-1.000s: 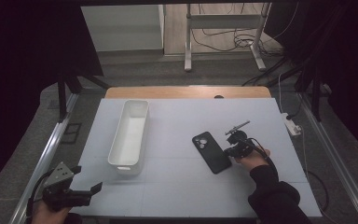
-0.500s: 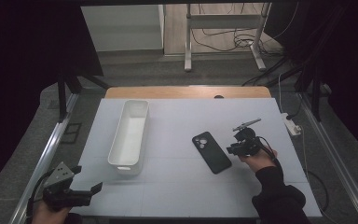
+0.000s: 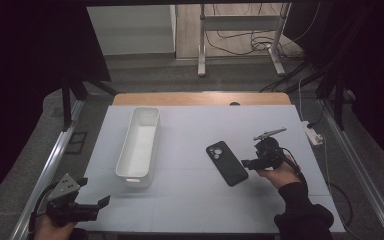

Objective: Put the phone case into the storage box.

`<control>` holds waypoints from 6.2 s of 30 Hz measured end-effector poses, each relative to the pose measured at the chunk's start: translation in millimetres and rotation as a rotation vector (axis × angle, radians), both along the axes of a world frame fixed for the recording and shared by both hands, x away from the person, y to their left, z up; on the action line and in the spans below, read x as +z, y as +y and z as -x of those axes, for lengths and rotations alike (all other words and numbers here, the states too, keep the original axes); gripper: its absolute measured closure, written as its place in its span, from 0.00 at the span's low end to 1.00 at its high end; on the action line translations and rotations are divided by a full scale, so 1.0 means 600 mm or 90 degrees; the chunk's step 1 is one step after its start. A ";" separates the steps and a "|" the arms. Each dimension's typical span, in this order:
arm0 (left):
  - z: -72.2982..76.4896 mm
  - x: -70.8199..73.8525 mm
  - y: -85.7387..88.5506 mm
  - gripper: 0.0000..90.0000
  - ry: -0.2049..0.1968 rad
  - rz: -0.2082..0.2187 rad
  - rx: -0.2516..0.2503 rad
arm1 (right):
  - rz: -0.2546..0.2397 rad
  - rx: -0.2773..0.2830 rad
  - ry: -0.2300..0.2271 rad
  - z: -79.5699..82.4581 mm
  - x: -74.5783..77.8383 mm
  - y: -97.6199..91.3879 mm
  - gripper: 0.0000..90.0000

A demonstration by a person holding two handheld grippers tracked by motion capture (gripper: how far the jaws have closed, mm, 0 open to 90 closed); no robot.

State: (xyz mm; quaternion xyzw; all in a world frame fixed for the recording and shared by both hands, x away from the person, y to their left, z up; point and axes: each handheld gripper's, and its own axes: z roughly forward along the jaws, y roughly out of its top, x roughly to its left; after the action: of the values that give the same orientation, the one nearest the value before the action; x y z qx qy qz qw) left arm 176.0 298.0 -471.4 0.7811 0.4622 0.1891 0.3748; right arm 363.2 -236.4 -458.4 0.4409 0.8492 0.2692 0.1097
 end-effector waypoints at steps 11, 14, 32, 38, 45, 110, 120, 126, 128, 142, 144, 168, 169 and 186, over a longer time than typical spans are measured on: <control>0.000 0.000 0.000 0.03 -0.001 -0.001 -0.002 | 0.009 -0.010 0.010 0.002 -0.009 0.004 0.00; 0.000 0.000 -0.001 0.03 -0.001 -0.001 -0.002 | 0.004 0.002 0.006 0.004 -0.008 0.007 0.00; 0.000 0.000 -0.001 0.03 0.000 -0.002 -0.003 | 0.021 0.034 0.026 0.001 -0.018 0.052 0.00; 0.000 0.000 -0.001 0.03 0.000 -0.002 -0.004 | 0.023 0.029 0.018 0.000 -0.021 0.070 0.00; 0.000 0.000 -0.002 0.03 0.001 -0.003 -0.004 | 0.023 0.033 0.021 -0.001 -0.026 0.090 0.00; -0.001 0.001 -0.002 0.00 0.001 -0.003 -0.013 | 0.099 0.026 0.041 0.004 -0.081 0.108 0.16; -0.003 0.010 -0.008 0.00 0.010 0.010 -0.015 | 0.065 0.043 0.020 0.011 -0.066 0.099 0.17; -0.008 0.025 -0.013 0.00 0.000 0.025 -0.028 | 0.043 0.056 0.001 0.019 -0.052 0.091 0.17; -0.011 0.031 -0.017 0.00 -0.006 0.035 -0.033 | 0.033 0.060 -0.007 0.022 -0.046 0.088 0.17; -0.059 0.065 -0.065 0.00 -0.050 0.042 -0.124 | -0.052 0.106 -0.047 0.052 -0.006 0.067 0.17; -0.067 0.068 -0.072 0.00 -0.053 0.047 -0.134 | -0.056 0.111 -0.052 0.056 -0.003 0.067 0.17; -0.147 0.084 -0.152 0.00 -0.067 0.074 -0.233 | -0.115 0.140 -0.085 0.100 0.027 0.049 0.17; -0.150 0.084 -0.156 0.00 -0.068 0.075 -0.237 | -0.118 0.141 -0.086 0.102 0.028 0.048 0.17; -0.198 0.090 -0.208 0.00 -0.069 0.104 -0.286 | -0.135 0.149 -0.093 0.123 0.035 0.040 0.17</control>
State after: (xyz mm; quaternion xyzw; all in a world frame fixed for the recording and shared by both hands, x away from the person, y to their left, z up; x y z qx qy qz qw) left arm 294.7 173.5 -417.1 0.8201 0.2698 0.1045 0.4936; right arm 289.2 -212.4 -437.6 0.3272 0.8515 0.3992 0.0919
